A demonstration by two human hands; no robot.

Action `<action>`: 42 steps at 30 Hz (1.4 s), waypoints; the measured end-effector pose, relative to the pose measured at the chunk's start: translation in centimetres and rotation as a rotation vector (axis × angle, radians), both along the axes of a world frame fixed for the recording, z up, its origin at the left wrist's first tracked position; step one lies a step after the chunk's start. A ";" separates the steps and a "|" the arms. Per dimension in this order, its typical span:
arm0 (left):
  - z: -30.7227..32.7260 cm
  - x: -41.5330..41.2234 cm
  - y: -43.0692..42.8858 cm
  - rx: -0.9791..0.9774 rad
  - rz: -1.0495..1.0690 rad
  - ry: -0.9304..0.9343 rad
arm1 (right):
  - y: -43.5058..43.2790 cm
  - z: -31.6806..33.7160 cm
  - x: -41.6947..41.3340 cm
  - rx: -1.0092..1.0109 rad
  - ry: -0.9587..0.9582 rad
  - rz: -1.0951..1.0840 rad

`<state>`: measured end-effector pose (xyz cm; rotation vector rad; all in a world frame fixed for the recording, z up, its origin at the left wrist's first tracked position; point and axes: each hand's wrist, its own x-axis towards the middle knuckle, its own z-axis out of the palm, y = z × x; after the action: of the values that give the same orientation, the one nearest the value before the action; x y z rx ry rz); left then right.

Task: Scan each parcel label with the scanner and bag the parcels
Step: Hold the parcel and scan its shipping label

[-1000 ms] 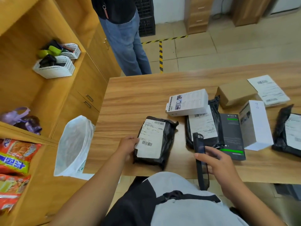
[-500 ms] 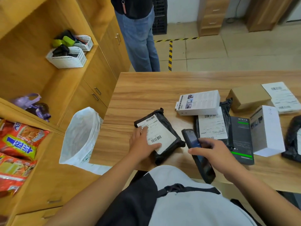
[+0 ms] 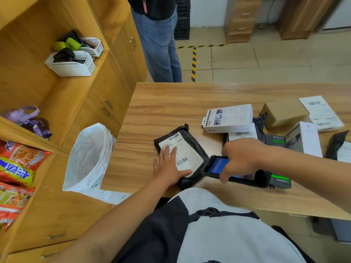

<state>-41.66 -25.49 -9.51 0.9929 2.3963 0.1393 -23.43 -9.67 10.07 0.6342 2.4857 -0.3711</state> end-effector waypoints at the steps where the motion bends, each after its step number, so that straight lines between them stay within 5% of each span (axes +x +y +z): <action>1: 0.0 0.0 0.0 -0.002 0.000 0.000 | 0.1 0.0 -0.3 -0.001 -0.013 0.001; 18: 1.1 0.0 0.7 -0.101 -0.023 0.006 | 1.4 0.0 0.7 -0.072 -0.064 -0.138; 29: 5.6 0.9 5.7 -0.417 -0.391 -0.027 | -0.2 -2.5 6.6 -0.646 0.359 -0.673; 37: 3.9 -0.1 0.8 -0.080 -0.390 0.012 | -3.0 -5.1 7.6 -0.925 0.621 -0.987; 42: 2.6 0.3 -3.5 -0.023 -0.133 0.191 | -4.6 -6.1 6.2 -0.977 0.683 -1.081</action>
<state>-41.33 -28.97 -6.86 1.1992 2.4848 -0.0330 -17.25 -14.26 3.94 1.4654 1.7898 -2.2926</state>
